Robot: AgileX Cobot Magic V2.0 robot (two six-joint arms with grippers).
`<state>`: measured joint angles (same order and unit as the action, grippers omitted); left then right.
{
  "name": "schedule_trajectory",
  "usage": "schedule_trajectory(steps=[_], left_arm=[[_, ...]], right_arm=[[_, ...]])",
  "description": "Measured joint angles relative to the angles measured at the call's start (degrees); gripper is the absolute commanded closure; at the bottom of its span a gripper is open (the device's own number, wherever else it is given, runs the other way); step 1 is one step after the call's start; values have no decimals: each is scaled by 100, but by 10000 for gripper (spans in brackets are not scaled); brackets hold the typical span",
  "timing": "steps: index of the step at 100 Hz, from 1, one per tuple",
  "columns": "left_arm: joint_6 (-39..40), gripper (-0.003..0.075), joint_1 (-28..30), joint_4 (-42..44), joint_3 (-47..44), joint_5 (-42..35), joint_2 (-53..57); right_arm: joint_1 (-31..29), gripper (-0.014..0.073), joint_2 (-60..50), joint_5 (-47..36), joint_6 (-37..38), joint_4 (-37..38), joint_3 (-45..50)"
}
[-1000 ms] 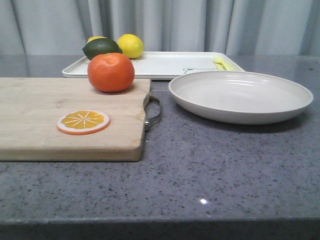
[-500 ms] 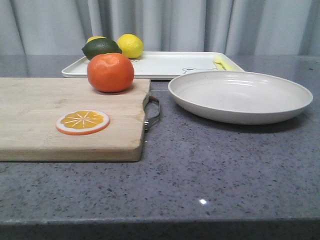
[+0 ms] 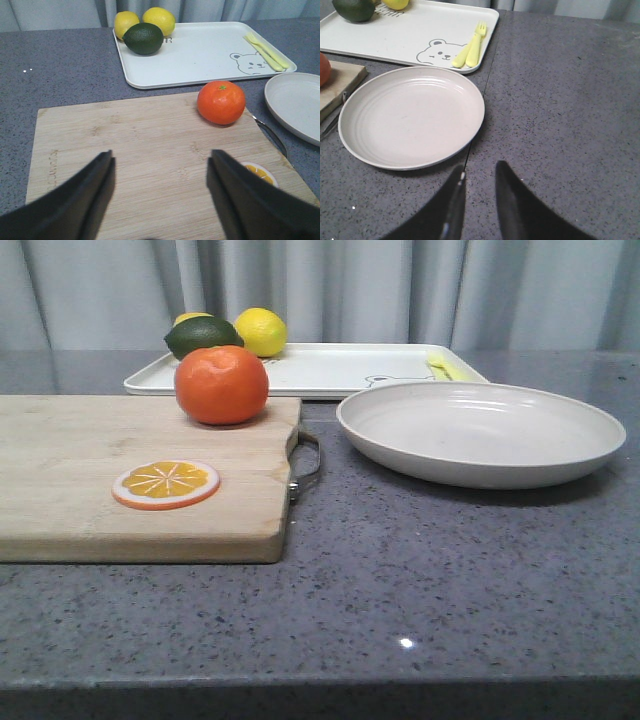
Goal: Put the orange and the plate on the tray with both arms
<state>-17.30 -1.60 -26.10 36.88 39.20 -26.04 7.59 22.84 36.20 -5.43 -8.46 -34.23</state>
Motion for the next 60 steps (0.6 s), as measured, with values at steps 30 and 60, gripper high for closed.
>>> schedule_trajectory(steps=[30,60], left_arm=[[-247,156,0,-48,0,0,0],[-1431,156,0,-831,433,0,-703]], right_arm=[[0,138,0,-328,0,-226,0],[0,138,0,-369,11,-246,-9]])
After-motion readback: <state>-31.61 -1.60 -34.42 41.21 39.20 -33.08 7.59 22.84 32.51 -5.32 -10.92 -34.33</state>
